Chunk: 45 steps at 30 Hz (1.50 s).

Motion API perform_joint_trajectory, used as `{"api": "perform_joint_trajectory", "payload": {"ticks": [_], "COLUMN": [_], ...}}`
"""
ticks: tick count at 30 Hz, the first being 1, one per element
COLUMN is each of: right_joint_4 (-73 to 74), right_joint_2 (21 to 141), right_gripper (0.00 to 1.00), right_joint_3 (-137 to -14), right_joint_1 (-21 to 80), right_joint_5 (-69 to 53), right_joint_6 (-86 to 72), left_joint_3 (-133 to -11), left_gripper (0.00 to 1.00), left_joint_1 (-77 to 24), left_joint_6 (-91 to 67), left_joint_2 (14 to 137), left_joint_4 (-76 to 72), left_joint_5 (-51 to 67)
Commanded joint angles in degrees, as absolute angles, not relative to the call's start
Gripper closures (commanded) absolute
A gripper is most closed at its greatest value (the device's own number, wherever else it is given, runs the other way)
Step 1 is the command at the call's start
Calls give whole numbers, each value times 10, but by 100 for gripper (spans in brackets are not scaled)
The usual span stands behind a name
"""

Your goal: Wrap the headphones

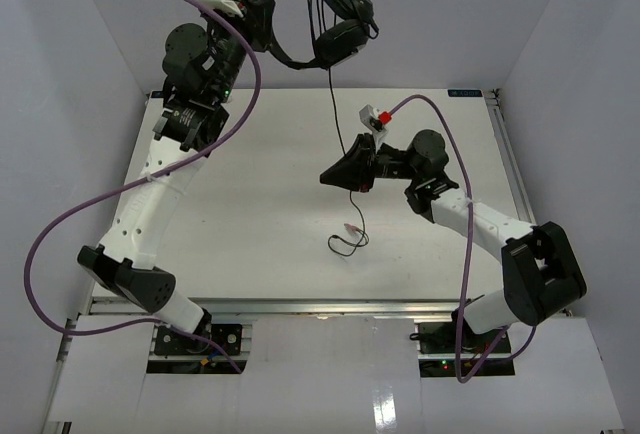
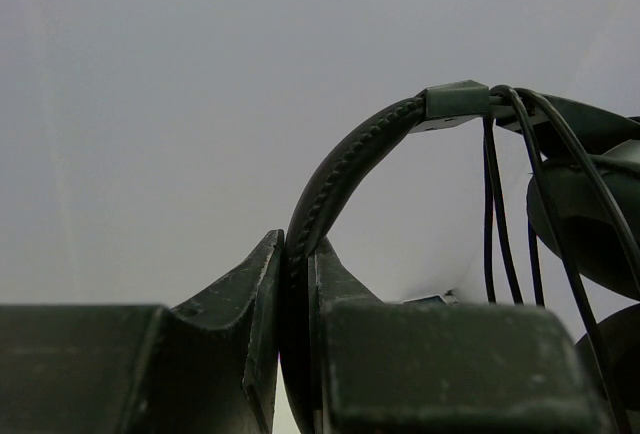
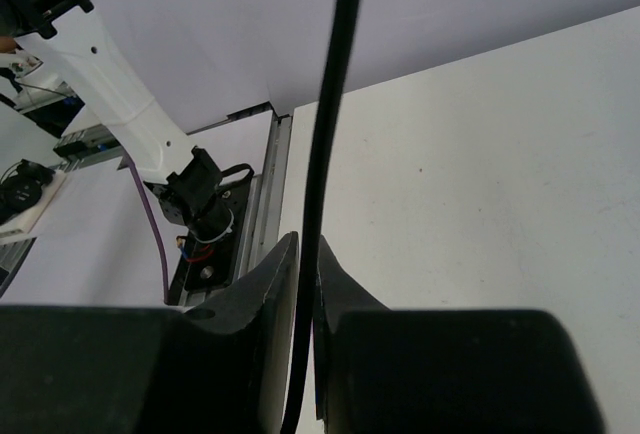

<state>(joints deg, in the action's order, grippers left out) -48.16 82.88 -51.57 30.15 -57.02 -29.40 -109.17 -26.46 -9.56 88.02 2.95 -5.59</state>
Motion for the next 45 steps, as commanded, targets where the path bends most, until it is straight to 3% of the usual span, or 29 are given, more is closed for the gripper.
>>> {"api": "perform_joint_trajectory", "payload": {"ticks": [1, 14, 20, 25, 33, 45], "right_joint_4": [-489, -400, -173, 55, 239, 176], "right_joint_2": [810, 808, 801, 789, 779, 794], "right_gripper": [86, 89, 92, 92, 92, 92], "right_joint_3": [-515, -526, -606, -709, -835, -896], "right_joint_1": [314, 358, 389, 413, 461, 486], "right_joint_5": [-576, -576, -542, -430, -213, 83], "right_joint_6": [-270, -200, -41, 158, 329, 533], "left_joint_3": [-1125, -1108, -1038, -909, -786, -631], "left_gripper": [100, 100, 100, 100, 100, 100], "left_joint_1": [-249, -181, -165, -147, -134, -149], "left_joint_6": [-85, -66, -5, 40, 50, 67], "left_joint_2": [879, 926, 944, 940, 930, 857], "left_joint_4": [-15, -45, -66, -89, -88, -71], "left_joint_5": [-102, -155, -182, -192, -157, -33]}}
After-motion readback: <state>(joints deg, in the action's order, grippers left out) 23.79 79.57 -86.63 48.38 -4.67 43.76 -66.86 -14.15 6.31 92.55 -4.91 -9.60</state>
